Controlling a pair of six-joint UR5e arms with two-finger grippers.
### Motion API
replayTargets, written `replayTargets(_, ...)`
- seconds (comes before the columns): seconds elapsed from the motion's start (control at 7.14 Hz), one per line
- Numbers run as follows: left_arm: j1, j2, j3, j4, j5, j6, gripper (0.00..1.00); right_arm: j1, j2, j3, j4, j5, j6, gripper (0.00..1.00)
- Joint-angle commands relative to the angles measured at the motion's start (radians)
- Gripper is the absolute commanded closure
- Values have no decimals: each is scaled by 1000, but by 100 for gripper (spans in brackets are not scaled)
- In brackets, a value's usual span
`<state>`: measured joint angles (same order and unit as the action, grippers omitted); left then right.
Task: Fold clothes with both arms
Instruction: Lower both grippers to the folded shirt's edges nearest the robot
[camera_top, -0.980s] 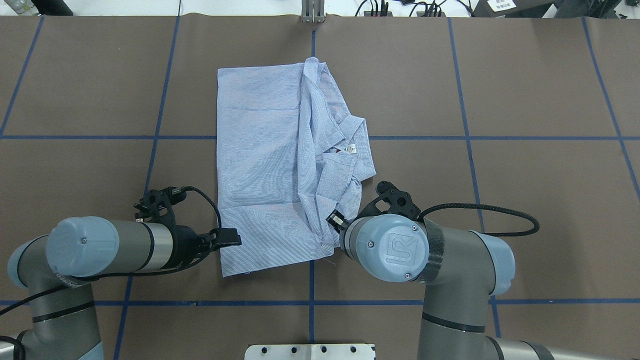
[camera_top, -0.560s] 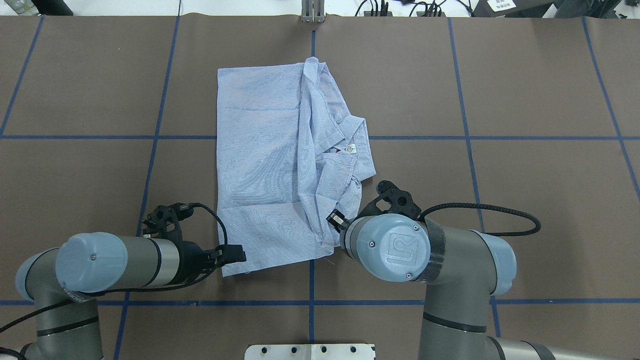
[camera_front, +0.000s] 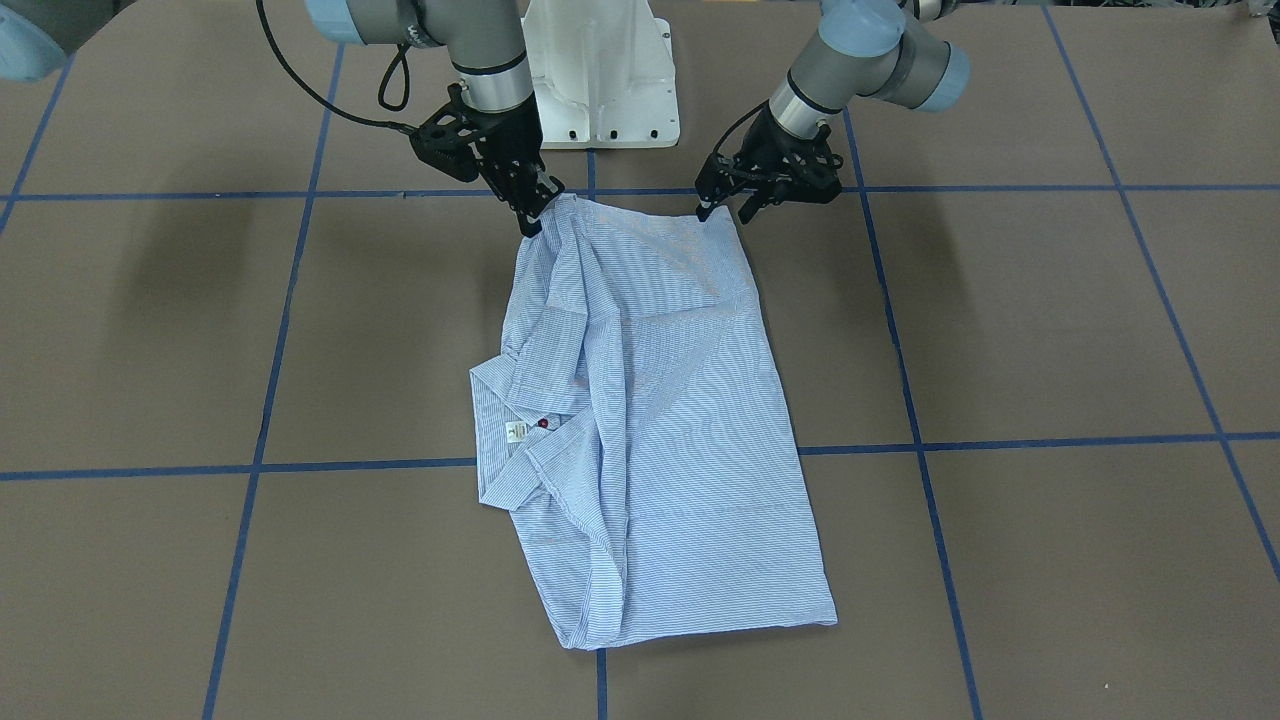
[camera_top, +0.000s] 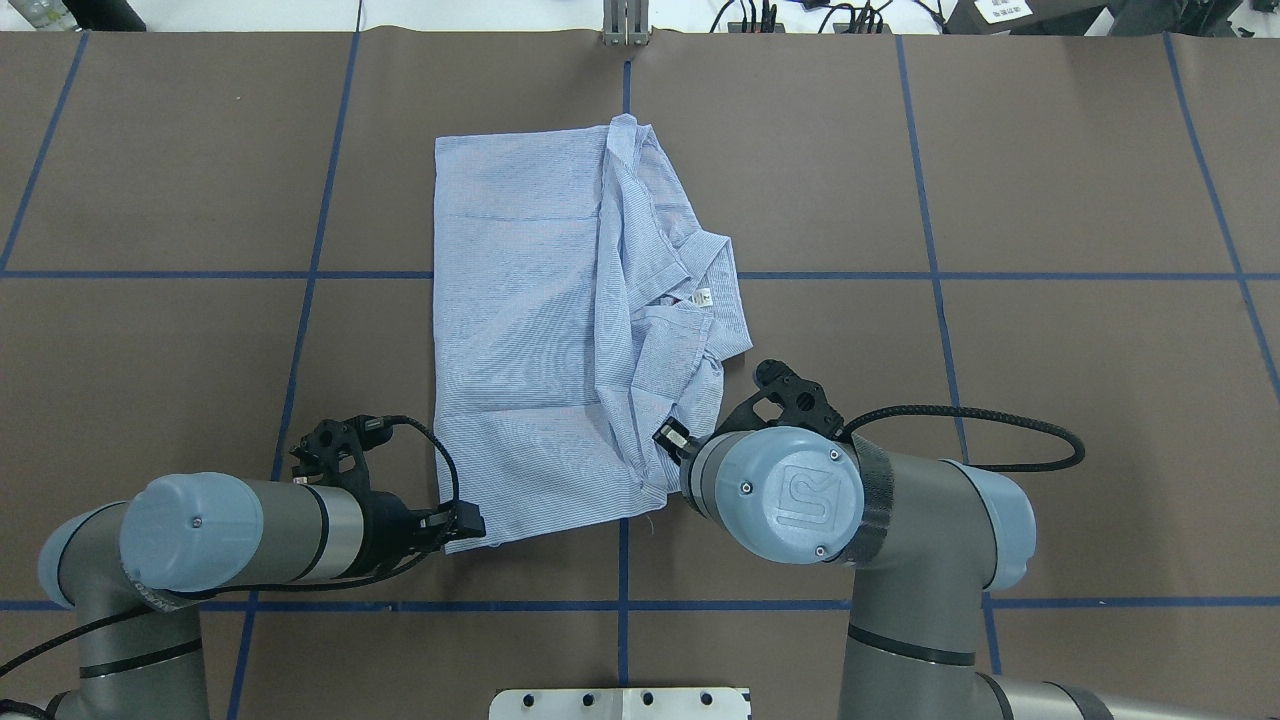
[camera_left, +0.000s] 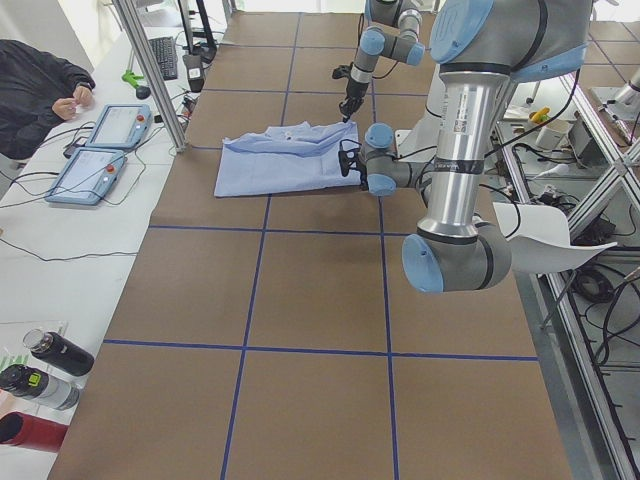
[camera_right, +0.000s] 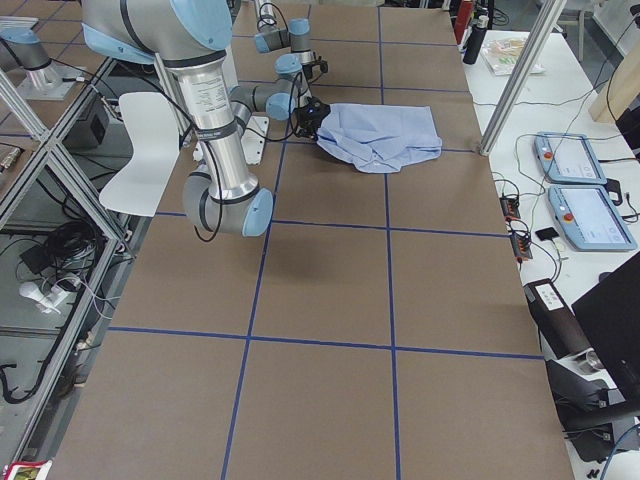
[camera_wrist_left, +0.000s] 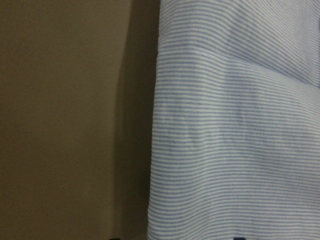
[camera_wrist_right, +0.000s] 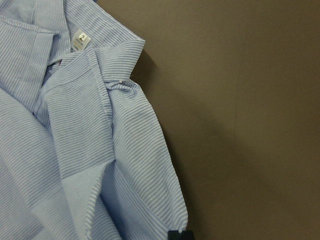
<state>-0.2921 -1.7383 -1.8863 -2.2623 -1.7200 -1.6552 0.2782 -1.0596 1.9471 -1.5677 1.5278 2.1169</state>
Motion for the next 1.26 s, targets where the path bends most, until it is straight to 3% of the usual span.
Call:
replayTargets(0.0, 2, -6, 1, 0, -4, 0, 70, 1, 0, 4, 0, 0, 0, 100)
replayTargets(0.14, 4, -4, 1, 0, -4, 0, 80, 2, -2, 4, 0, 0, 0, 100)
replayTargets(0.7, 4, -4, -1, 0, -4, 0, 82, 3, -6, 4, 0, 0, 0, 100)
replayTargets(0.84, 4, -4, -5, 0, -4, -1, 100, 3, -22, 15, 0, -5, 0, 100)
replayTargets(1.12, 4, -3, -52, 0, -4, -1, 100, -43, -86, 161, -52, -38, 2, 100)
